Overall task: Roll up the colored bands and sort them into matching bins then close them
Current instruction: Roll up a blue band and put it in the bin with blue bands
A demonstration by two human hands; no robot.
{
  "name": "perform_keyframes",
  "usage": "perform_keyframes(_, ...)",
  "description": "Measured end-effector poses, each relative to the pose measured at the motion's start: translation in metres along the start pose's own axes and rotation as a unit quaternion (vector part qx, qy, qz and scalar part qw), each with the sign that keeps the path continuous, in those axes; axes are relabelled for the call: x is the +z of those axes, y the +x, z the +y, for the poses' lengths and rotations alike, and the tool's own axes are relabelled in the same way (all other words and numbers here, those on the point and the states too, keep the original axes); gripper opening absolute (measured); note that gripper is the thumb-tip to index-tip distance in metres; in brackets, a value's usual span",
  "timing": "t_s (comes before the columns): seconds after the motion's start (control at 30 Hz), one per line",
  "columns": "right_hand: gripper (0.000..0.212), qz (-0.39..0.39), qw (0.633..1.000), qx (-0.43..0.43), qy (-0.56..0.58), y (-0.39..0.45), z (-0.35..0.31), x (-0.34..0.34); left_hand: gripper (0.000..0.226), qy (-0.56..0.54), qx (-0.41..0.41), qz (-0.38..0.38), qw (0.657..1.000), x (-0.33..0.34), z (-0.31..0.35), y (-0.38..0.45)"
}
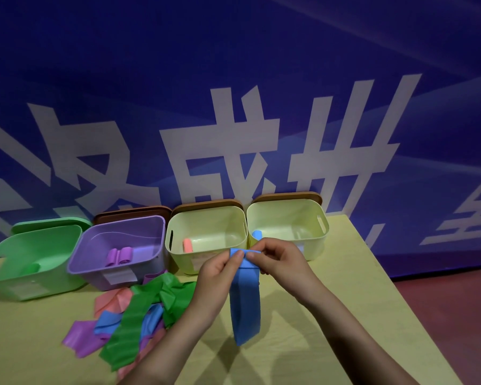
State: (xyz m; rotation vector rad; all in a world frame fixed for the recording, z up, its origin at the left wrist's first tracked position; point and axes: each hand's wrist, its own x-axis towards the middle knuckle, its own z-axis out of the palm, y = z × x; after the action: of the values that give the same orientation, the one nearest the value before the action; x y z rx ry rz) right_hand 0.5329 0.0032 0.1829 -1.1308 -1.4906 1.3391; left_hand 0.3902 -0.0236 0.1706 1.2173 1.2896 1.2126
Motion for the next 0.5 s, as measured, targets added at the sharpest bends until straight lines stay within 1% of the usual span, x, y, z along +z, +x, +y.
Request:
perform_keyframes(0.03, 0.018, 0.002, 1.000, -0.006, -0.006, -0.0006, 0.0005, 0.0002, 0.021, 0.010, 0.018, -0.001, 1.000, 0.0001, -0.0017, -0.0002)
perform_keyframes(0.1, 0.018, 0.013, 0.999, -0.023, -0.019, -0.0019, 0.0014, 0.0013, 0.026, 0.019, 0.045, -0.002, 0.999, 0.0004, -0.0045, -0.0007)
perform_keyframes(0.17, 0.016, 0.030, 0.999, -0.036, -0.022, -0.0026, 0.0022, 0.0032, 0.026, 0.007, 0.041, 0.008, 0.999, 0.0016, -0.0050, -0.0010)
perform_keyframes(0.3, 0.018, 0.058, 0.998, -0.032, -0.004, -0.0003, 0.0028, 0.0060, 0.024, -0.071, -0.016, 0.025, 0.997, 0.0039, -0.0029, 0.0021)
perform_keyframes(0.4, 0.018, 0.068, 0.997, -0.040, 0.012, 0.0008, 0.0026, 0.0068, 0.029, -0.180, -0.075, -0.005, 0.981, 0.0038, -0.0001, 0.0011)
perform_keyframes(0.43, 0.019, 0.076, 0.996, -0.043, 0.015, 0.0009, 0.0028, 0.0068, 0.027, -0.185, -0.082, -0.010, 0.979, 0.0033, -0.0013, 0.0007)
perform_keyframes(0.5, 0.021, 0.089, 0.995, -0.051, 0.009, 0.0009, 0.0041, 0.0070, 0.021, -0.162, -0.089, -0.006, 0.983, 0.0026, -0.0050, 0.0007)
